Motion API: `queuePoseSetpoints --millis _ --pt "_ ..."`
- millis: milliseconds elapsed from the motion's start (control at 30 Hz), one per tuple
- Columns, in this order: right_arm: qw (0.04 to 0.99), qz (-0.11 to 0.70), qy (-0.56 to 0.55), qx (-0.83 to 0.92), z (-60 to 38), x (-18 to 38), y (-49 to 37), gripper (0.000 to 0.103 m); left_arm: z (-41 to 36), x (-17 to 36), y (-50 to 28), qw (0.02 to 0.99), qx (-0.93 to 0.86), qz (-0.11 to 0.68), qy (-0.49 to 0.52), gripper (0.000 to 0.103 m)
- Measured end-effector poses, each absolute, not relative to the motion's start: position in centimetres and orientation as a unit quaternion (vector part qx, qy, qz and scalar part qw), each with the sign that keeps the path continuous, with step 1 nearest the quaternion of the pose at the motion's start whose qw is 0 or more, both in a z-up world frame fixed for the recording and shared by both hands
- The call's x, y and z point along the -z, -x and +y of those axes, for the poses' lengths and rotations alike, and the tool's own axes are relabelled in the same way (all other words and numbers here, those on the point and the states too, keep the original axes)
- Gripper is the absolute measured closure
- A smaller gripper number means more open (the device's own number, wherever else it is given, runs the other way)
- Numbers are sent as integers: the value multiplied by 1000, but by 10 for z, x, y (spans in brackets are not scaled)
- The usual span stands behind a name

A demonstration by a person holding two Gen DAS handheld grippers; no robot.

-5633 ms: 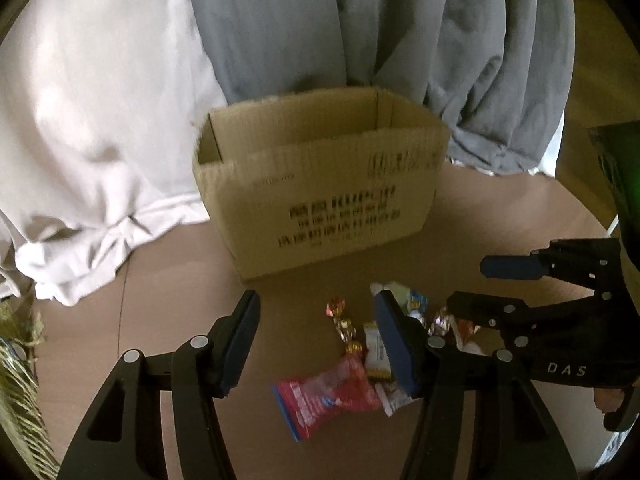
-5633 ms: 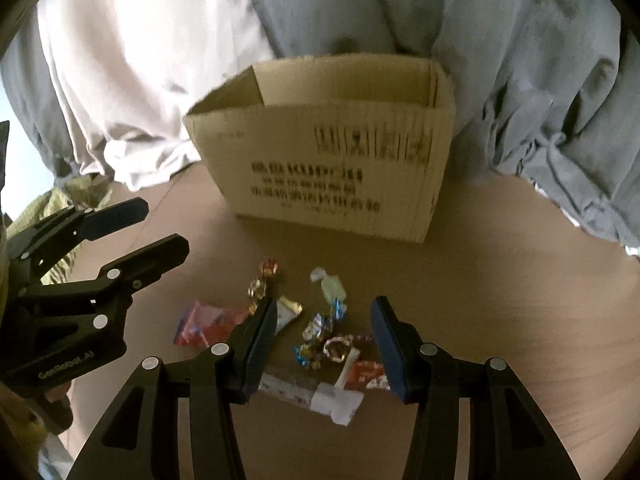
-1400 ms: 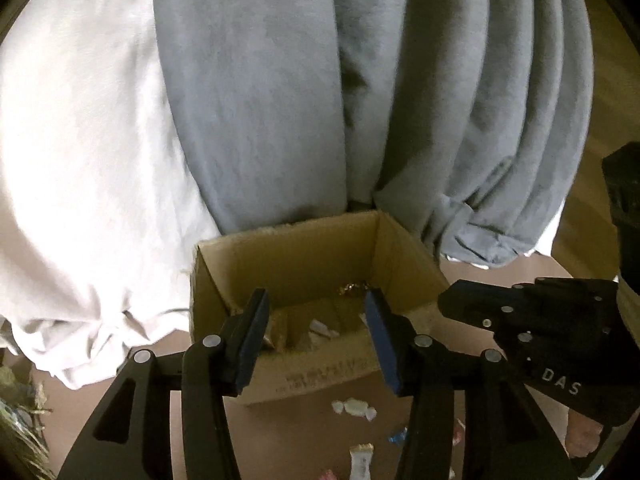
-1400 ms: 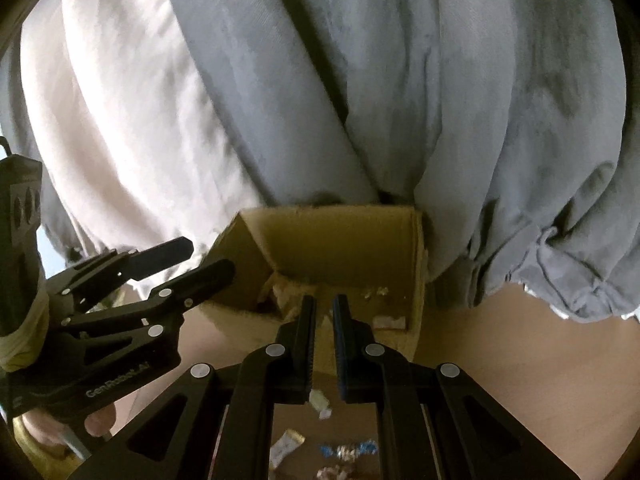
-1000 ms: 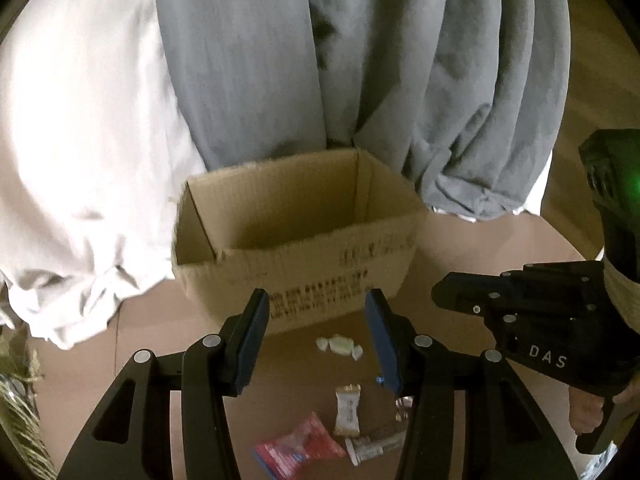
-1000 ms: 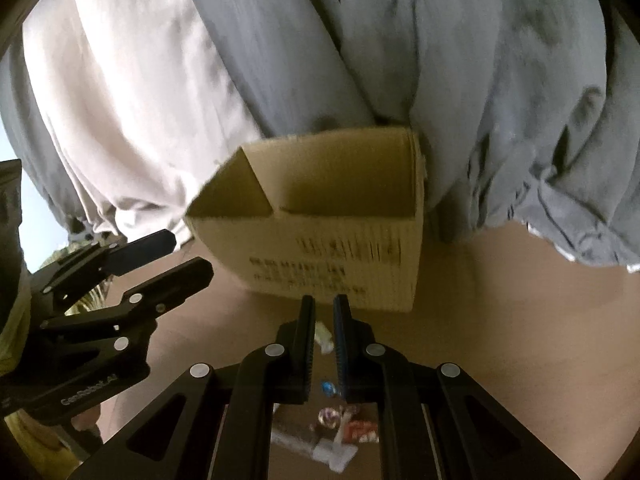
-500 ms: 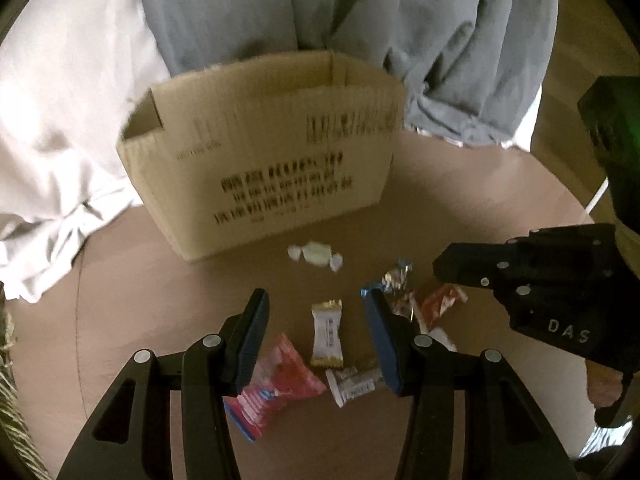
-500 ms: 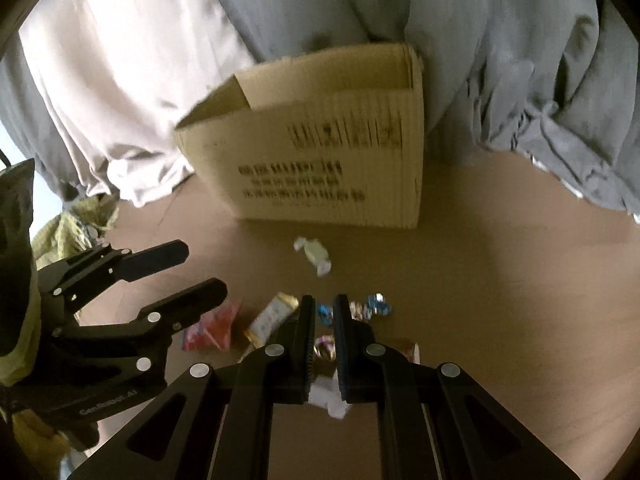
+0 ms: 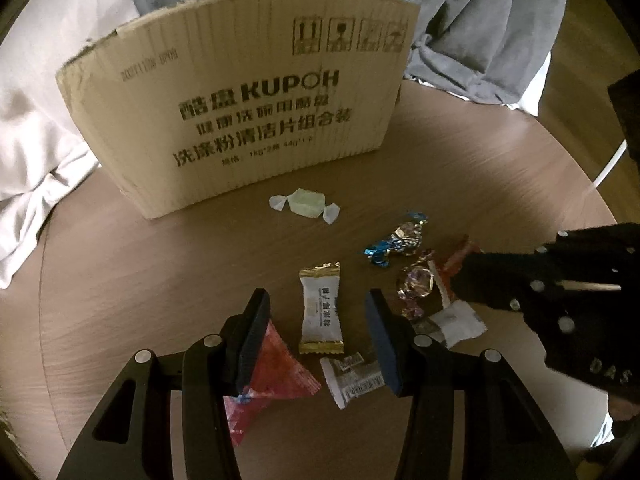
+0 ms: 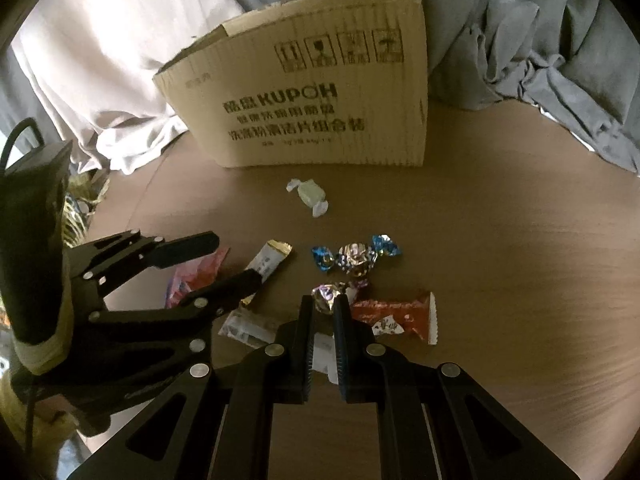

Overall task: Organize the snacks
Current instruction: 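Close the left tool on the white-and-gold candy packet while the right tool grasps the purple-wrapped candy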

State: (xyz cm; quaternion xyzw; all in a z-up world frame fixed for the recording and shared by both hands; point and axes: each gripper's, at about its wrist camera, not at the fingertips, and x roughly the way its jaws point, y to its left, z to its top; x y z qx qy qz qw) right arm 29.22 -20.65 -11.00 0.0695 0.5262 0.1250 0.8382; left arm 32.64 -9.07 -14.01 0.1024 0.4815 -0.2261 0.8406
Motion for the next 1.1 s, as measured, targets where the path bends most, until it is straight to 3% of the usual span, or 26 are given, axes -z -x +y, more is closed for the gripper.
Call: queuePoseSetpoints --millis 367,400,433,500,567,1100 --pt "822 548 -67 -141 -198 123 -296 92 -96 157 -338 833 212 502 -95 62" --pt "822 548 -67 -141 -198 124 -297 87 -96 157 -338 833 212 502 -95 63" --pt "822 548 -65 -140 -198 124 -297 75 -96 157 -338 833 212 502 -94 66" --pt "825 544 -62 -139 -197 124 -298 67 -95 158 -338 832 212 504 -93 77" --pt "827 542 -54 -138 -196 125 -298 67 -96 158 -338 834 212 502 -90 83" --pt "829 531 -25 -174 -179 129 -310 67 -59 113 -324 864 183 468 -30 84"
